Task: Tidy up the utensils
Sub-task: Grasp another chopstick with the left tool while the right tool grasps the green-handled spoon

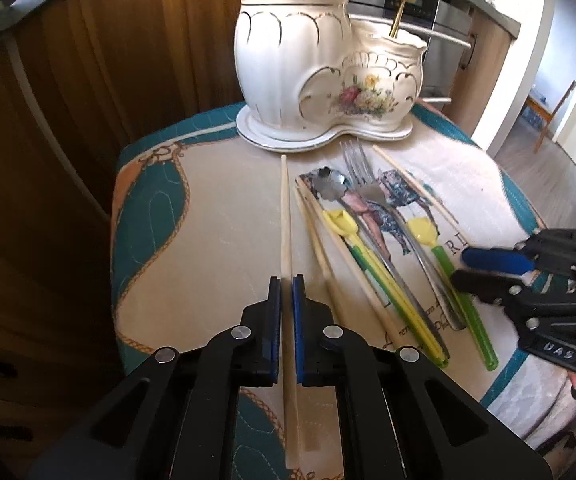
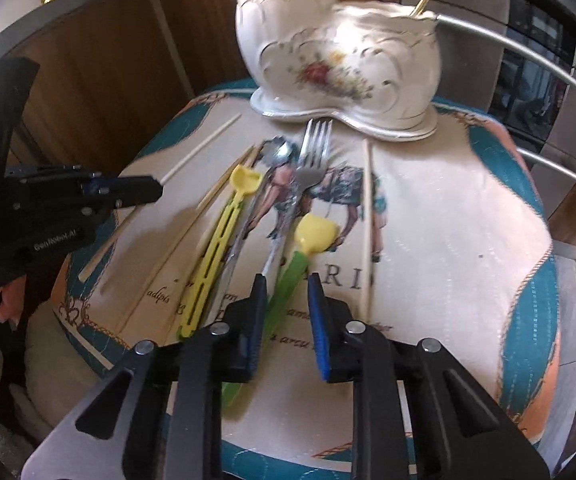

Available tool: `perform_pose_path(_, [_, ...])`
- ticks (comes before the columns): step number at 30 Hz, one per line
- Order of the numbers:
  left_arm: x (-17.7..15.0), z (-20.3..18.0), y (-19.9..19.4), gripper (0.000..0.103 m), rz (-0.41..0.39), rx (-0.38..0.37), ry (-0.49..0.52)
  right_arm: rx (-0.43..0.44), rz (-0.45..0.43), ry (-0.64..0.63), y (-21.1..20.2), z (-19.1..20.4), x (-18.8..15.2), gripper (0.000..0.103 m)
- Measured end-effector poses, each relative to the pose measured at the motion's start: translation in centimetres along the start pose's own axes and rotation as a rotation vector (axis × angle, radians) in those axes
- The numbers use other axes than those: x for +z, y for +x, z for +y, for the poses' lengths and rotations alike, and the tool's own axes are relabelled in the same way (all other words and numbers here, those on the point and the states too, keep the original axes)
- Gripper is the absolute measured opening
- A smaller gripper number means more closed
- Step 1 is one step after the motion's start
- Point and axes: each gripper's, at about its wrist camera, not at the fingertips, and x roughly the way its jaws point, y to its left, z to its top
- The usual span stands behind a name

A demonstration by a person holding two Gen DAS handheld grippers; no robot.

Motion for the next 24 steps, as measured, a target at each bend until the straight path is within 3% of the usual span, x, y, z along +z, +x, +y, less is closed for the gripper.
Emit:
perform_pose_path(3, [0.0,0.1,0.0,0.006,-0.005,-0.012,-0.002,-0.004,0.037,-0.004,0.6,-0.1,0.2,0.012])
perform_pose_path(11, [-0.2,0.2,-0.1,0.006,-0.015,-0.029,-0.005,-0.065,0.116,-0.109,1.5,0.4,1.3,0.015])
perform_pose_path(17, [-0.4,0.4,0.0,0.006,-0.012,-0.03,-0.011,-0.083,0.062,-0.111,1.5,0.3,1.2,0.01])
perform_pose_path(24, [0.3,0.7,-2.5,0.006,-0.085,-0.041,0.009,0.0,-0.073,-0.024,-2.1,-1.7,1.5,0.01])
